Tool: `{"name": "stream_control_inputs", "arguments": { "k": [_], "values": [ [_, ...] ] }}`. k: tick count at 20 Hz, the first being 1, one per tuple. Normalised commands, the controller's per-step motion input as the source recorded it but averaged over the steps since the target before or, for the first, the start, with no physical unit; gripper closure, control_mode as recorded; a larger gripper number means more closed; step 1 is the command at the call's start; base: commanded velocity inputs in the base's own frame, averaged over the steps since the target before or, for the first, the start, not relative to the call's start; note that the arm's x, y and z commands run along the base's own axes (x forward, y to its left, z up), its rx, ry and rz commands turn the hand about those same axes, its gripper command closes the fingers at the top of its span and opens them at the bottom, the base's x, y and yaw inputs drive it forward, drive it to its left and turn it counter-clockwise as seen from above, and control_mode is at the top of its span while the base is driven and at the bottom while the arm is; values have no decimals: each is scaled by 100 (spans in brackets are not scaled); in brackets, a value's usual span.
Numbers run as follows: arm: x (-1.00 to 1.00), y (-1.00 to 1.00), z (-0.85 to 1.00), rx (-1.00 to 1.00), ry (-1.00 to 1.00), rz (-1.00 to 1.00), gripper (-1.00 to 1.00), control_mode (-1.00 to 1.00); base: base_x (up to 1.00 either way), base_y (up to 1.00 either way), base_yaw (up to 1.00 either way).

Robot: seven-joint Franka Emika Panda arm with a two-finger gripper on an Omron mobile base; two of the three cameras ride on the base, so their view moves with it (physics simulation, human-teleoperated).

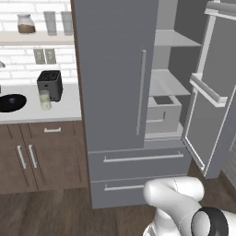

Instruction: Grab a lemon wedge from the fridge and one ice cube from the ice bowl, and put them in the glass of lemonade.

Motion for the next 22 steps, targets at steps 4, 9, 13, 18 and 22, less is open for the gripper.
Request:
{"name": "stream_control_inputs", "arguments": {
  "k": [4, 9, 13, 18, 22],
  "values": [
    [0, 100, 1, -29, 5, 0, -100, -100, 0, 0, 0],
    [45, 100, -15, -12, -2, 0, -100, -100, 0, 0, 0],
    [93, 100, -10, -9, 0, -5, -100, -100, 0, 0, 0],
    [84, 63, -12, 9, 2, -4, -100, -100, 0, 0, 0],
    [97, 30, -27, 22, 7, 0, -100, -100, 0, 0, 0]
  ]
}}
